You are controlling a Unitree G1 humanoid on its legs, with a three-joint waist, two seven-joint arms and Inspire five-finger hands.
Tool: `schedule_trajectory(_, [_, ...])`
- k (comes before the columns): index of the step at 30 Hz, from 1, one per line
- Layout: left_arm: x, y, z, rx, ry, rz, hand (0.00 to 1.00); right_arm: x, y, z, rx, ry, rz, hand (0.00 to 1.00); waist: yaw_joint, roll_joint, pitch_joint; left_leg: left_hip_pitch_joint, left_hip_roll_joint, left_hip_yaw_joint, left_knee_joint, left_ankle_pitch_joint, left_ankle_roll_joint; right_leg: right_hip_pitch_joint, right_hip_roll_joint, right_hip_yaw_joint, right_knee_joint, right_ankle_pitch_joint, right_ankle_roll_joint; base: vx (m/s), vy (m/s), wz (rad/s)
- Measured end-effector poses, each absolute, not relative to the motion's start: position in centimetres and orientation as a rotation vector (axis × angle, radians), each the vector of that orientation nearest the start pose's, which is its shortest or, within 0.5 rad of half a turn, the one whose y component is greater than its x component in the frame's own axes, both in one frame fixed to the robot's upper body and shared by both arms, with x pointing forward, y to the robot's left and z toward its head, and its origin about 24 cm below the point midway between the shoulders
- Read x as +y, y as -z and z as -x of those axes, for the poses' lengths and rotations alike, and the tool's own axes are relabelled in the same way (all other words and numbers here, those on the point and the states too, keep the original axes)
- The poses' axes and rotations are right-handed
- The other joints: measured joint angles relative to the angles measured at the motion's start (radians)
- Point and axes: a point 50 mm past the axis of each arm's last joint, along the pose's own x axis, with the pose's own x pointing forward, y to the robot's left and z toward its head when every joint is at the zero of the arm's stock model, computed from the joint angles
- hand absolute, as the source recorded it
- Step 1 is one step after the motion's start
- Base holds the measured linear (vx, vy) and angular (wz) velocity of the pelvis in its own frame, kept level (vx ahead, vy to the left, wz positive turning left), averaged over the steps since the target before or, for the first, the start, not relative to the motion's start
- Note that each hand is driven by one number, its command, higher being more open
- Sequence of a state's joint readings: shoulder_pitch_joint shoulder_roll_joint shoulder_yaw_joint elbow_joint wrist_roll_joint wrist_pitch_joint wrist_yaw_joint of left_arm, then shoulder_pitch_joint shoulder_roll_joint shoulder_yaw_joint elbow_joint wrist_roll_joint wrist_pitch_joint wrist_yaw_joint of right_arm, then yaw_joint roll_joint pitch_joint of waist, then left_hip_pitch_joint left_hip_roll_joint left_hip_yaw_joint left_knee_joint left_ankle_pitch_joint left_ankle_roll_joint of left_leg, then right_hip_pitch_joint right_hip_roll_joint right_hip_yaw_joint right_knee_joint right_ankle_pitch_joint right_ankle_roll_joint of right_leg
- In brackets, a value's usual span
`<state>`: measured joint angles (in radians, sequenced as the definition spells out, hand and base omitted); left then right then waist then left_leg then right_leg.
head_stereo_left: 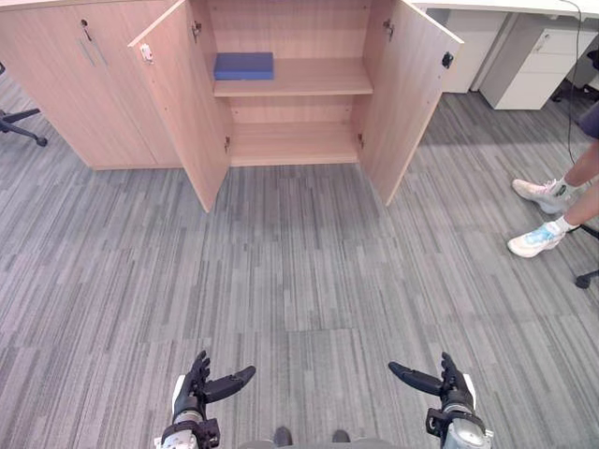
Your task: Walk over to the cabinet, pick up the folder, carry it to the office cabinet, place the folder inside the office cabinet, then close the office cabinet door
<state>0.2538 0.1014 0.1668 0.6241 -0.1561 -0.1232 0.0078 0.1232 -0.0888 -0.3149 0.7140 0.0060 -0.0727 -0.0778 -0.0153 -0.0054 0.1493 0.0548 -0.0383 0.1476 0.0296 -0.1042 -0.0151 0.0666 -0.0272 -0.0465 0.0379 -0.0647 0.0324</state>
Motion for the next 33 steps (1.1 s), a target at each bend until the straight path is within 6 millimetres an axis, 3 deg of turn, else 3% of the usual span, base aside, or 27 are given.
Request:
schedule_trajectory(4, [23.1, 11.5, -11.6, 0.709, -0.359, 0.074, 1.00, -24.8, 10.7, -15.5, 0.697, 0.432, 0.030, 1.00, 0.004, 0.013, 0.014, -0.099, 0.014, 0.038, 0.152, -0.096, 0.028, -0.059, -0.001, 0.028, 0.041, -0.037, 0.022, -0.02, 0.003, -0.29])
schedule_trajectory(5, [23.0, 11.5, -11.6, 0.707, -0.362, 0.081, 1.00, -25.0, 10.4, -16.1, 0.682, 0.426, 0.040, 1.00, 0.010, 0.023, 0.019, -0.122, 0.021, 0.049, 0.207, -0.141, 0.034, -0.087, 0.000, 0.036, 0.102, -0.078, 0.028, -0.02, 0.026, -0.27])
schedule_trajectory(6, [23.0, 11.5, -11.6, 0.704, -0.363, 0.083, 1.00, -25.2, 10.3, -16.3, 0.677, 0.426, 0.047, 1.00, 0.012, 0.029, 0.023, -0.139, 0.023, 0.056, 0.254, -0.178, 0.048, -0.128, -0.005, 0.040, 0.199, -0.130, 0.041, -0.02, 0.035, -0.22])
schedule_trajectory(8, [23.1, 11.1, -11.9, 0.683, -0.366, 0.081, 1.00, -25.2, 10.3, -16.3, 0.678, 0.419, 0.053, 1.00, 0.011, 0.027, 0.032, -0.134, 0.018, 0.060, 0.282, -0.216, 0.076, -0.194, -0.019, 0.029, 0.367, -0.180, 0.067, 0.05, 0.058, -0.09])
schedule_trajectory(9, [23.5, 10.8, -12.1, 0.670, -0.364, 0.070, 1.00, -24.8, 10.4, -16.4, 0.681, 0.401, 0.056, 1.00, 0.011, 0.025, 0.046, -0.113, 0.015, 0.056, 0.286, -0.232, 0.084, -0.291, -0.039, -0.010, 0.595, -0.179, 0.072, 0.13, 0.061, 0.02])
schedule_trajectory(10, [23.7, 10.7, -12.4, 0.663, -0.359, 0.059, 1.00, -24.6, 10.4, -16.4, 0.687, 0.390, 0.058, 1.00, 0.008, 0.020, 0.054, -0.098, 0.010, 0.050, 0.286, -0.239, 0.090, -0.331, -0.054, -0.029, 0.679, -0.186, 0.070, 0.21, 0.052, 0.14])
schedule_trajectory(11, [24.2, 10.5, -12.4, 0.662, -0.362, 0.041, 1.00, -24.3, 10.6, -16.3, 0.699, 0.372, 0.062, 1.00, 0.000, 0.016, 0.066, -0.065, 0.005, 0.039, 0.286, -0.251, 0.095, -0.369, -0.074, -0.063, 0.764, -0.211, 0.045, 0.22, 0.034, 0.15])
schedule_trajectory(13, [24.6, 10.4, -12.5, 0.659, -0.369, 0.020, 1.00, -24.2, 10.7, -16.1, 0.707, 0.365, 0.066, 1.00, -0.004, 0.020, 0.072, -0.018, 0.005, 0.017, 0.267, -0.271, 0.095, -0.421, -0.087, -0.106, 0.758, -0.251, 0.031, 0.39, 0.028, 0.25])
schedule_trajectory(15, [24.7, 9.9, -13.7, 0.629, -0.351, 0.003, 1.00, -24.5, 10.6, -16.2, 0.705, 0.366, 0.074, 1.00, -0.022, 0.039, 0.089, 0.040, 0.029, -0.033, 0.222, -0.279, 0.092, -0.493, -0.078, -0.160, 0.652, -0.249, 0.021, 0.53, -0.048, 0.72])
schedule_trajectory(16, [24.5, 9.5, -14.8, 0.600, -0.341, 0.007, 1.00, -24.9, 10.4, -16.4, 0.698, 0.369, 0.088, 1.00, -0.031, 0.065, 0.108, 0.084, 0.063, -0.063, 0.176, -0.275, 0.082, -0.533, -0.059, -0.201, 0.540, -0.204, -0.001, 0.69, -0.117, 0.92])
schedule_trajectory(17, [24.4, 9.2, -15.6, 0.577, -0.333, 0.008, 1.00, -25.2, 10.3, -16.4, 0.695, 0.371, 0.097, 1.00, -0.033, 0.076, 0.119, 0.114, 0.086, -0.077, 0.149, -0.273, 0.064, -0.566, -0.042, -0.217, 0.460, -0.151, -0.005, 0.62, -0.120, 0.79])
schedule_trajectory(19, [24.4, 8.9, -16.2, 0.553, -0.331, 0.003, 1.00, -25.4, 10.2, -16.3, 0.696, 0.372, 0.104, 1.00, -0.037, 0.070, 0.118, 0.157, 0.107, -0.089, 0.135, -0.290, 0.000, -0.601, -0.022, -0.215, 0.342, 0.024, -0.029, 0.72, -0.175, 0.55])
schedule_trajectory(20, [24.0, 9.2, -16.3, 0.562, -0.330, 0.015, 1.00, -25.9, 10.1, -16.1, 0.696, 0.377, 0.120, 1.00, -0.041, 0.091, 0.119, 0.190, 0.139, -0.105, 0.150, -0.307, -0.032, -0.592, -0.011, -0.226, 0.379, 0.119, -0.087, 0.92, -0.250, 0.40])
schedule_trajectory(21, [23.8, 9.0, -17.0, 0.551, -0.318, 0.016, 1.00, -25.7, 9.6, -17.2, 0.666, 0.372, 0.117, 1.00, -0.043, 0.090, 0.128, 0.160, 0.157, -0.099, 0.235, -0.253, -0.118, -0.603, -0.017, -0.237, 0.465, 0.057, -0.104, 0.76, -0.224, 0.40])
schedule_trajectory(22, [23.3, 9.0, -17.2, 0.548, -0.303, 0.028, 1.00, -25.8, 9.3, -17.5, 0.650, 0.368, 0.119, 1.00, -0.047, 0.079, 0.134, 0.132, 0.153, -0.094, 0.345, -0.178, -0.134, -0.568, -0.028, -0.240, 0.485, 0.006, -0.104, 0.72, -0.245, 0.25])
schedule_trajectory(23, [22.5, 9.4, -16.8, 0.561, -0.302, 0.055, 1.00, -25.7, 9.2, -17.5, 0.648, 0.359, 0.124, 1.00, -0.052, 0.074, 0.138, 0.070, 0.166, -0.076, 0.568, -0.014, -0.115, -0.461, -0.018, -0.240, 0.446, -0.040, -0.099, 0.73, -0.245, 0.16])
schedule_trajectory(25, [22.2, 9.6, -16.2, 0.568, -0.298, 0.067, 1.00, -24.9, 9.3, -17.7, 0.643, 0.330, 0.127, 1.00, -0.037, 0.076, 0.143, -0.039, 0.229, -0.048, 0.886, -0.037, -0.100, -0.316, 0.021, -0.227, 0.357, -0.052, -0.110, 0.70, -0.186, -0.14])
schedule_trajectory(26, [22.2, 9.6, -16.2, 0.564, -0.297, 0.067, 1.00, -24.3, 9.2, -18.0, 0.628, 0.318, 0.117, 1.00, -0.021, 0.069, 0.151, -0.103, 0.256, -0.024, 1.021, -0.073, -0.086, -0.240, 0.039, -0.215, 0.309, -0.057, -0.117, 0.61, -0.100, -0.39])
schedule_trajectory(27, [22.2, 9.4, -16.3, 0.557, -0.296, 0.069, 1.00, -23.2, 8.8, -18.6, 0.591, 0.299, 0.095, 1.00, 0.003, 0.046, 0.162, -0.217, 0.279, 0.027, 1.113, -0.114, -0.051, -0.129, 0.050, -0.185, 0.229, -0.071, -0.120, 0.60, -0.089, -0.38])
schedule_trajectory(29, [21.9, 9.3, -16.4, 0.548, -0.294, 0.077, 1.00, -22.7, 8.2, -19.4, 0.546, 0.291, 0.080, 1.00, 0.026, 0.035, 0.161, -0.362, 0.278, 0.085, 1.052, -0.152, -0.016, -0.026, 0.052, -0.144, 0.120, -0.088, -0.101, 0.58, -0.026, -0.47])
schedule_trajectory(31, [22.0, 9.4, -16.2, 0.554, -0.296, 0.077, 1.00, -22.4, 8.0, -20.2, 0.534, 0.282, 0.067, 1.00, 0.052, 0.025, 0.167, -0.454, 0.234, 0.095, 0.787, -0.160, -0.014, 0.036, 0.036, -0.092, 0.066, -0.102, -0.079, 0.59, 0.074, -0.75])
schedule_trajectory(32, [22.0, 9.6, -15.8, 0.564, -0.299, 0.078, 1.00, -22.4, 8.1, -20.4, 0.539, 0.284, 0.061, 1.00, 0.074, 0.019, 0.169, -0.476, 0.190, 0.066, 0.537, -0.114, -0.031, 0.072, 0.014, -0.052, 0.048, -0.126, -0.052, 0.61, 0.180, -0.98])
schedule_trajectory(33, [22.1, 9.9, -15.0, 0.586, -0.312, 0.080, 1.00, -22.5, 8.5, -20.2, 0.560, 0.293, 0.058, 1.00, 0.088, 0.019, 0.168, -0.466, 0.162, 0.029, 0.339, 0.037, -0.031, 0.121, -0.002, -0.015, 0.031, -0.158, -0.031, 0.62, 0.217, -0.99])
